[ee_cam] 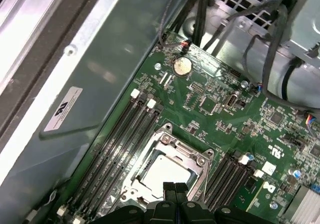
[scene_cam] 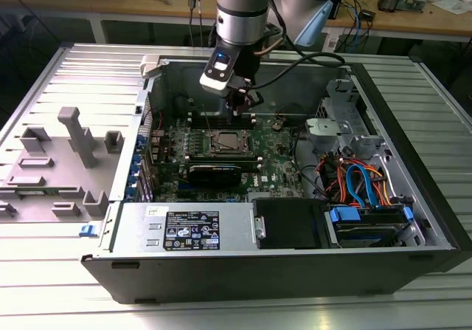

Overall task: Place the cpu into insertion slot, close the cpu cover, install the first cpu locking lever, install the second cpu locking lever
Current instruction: 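Install the first cpu locking lever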

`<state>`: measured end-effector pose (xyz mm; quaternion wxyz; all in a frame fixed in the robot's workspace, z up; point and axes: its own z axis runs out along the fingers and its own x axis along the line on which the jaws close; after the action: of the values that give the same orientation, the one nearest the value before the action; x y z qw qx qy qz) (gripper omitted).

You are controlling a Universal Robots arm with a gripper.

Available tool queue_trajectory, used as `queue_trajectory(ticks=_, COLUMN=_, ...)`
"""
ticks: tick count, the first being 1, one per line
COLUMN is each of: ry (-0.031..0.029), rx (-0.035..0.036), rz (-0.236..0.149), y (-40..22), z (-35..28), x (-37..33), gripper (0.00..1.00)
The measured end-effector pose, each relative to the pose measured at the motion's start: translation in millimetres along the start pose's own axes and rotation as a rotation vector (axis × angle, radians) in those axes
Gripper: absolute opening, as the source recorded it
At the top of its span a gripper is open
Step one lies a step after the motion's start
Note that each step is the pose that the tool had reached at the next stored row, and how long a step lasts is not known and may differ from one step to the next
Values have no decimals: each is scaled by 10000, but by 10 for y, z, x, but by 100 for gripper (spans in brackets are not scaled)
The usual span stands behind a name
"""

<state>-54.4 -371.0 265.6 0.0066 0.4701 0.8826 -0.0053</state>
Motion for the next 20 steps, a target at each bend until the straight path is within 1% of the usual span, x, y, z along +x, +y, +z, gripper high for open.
queue_trajectory(ticks=1, ry=-2, rx=1, rz=-156, y=0, z=-5, x=0, gripper=11)
queue_trajectory(ticks=4, ry=-1, rx=-6, rz=-392, y=0, z=-38, x=0, gripper=11)
queue_trajectory(ticks=9, ry=-5, rx=-23, rz=-1472, y=0, z=-38, x=0, gripper=11)
queue_trajectory(ticks=11, ry=-6, rx=-28, rz=-1733, y=0, z=-38, x=0, gripper=11)
queue_trajectory(ticks=12, ry=-7, rx=-32, rz=-1983, y=0, z=-38, x=-1, gripper=11)
queue_trajectory(ticks=14, ry=-9, rx=-44, rz=-2677, y=0, z=-38, x=-1, gripper=11)
queue_trajectory(ticks=16, ry=-10, rx=-53, rz=-3181, y=0, z=-38, x=-1, gripper=11)
queue_trajectory(ticks=18, ry=-12, rx=-57, rz=-3474, y=0, z=-38, x=0, gripper=11)
queue_trajectory(ticks=20, ry=-13, rx=-64, rz=-3888, y=0, z=-38, x=0, gripper=11)
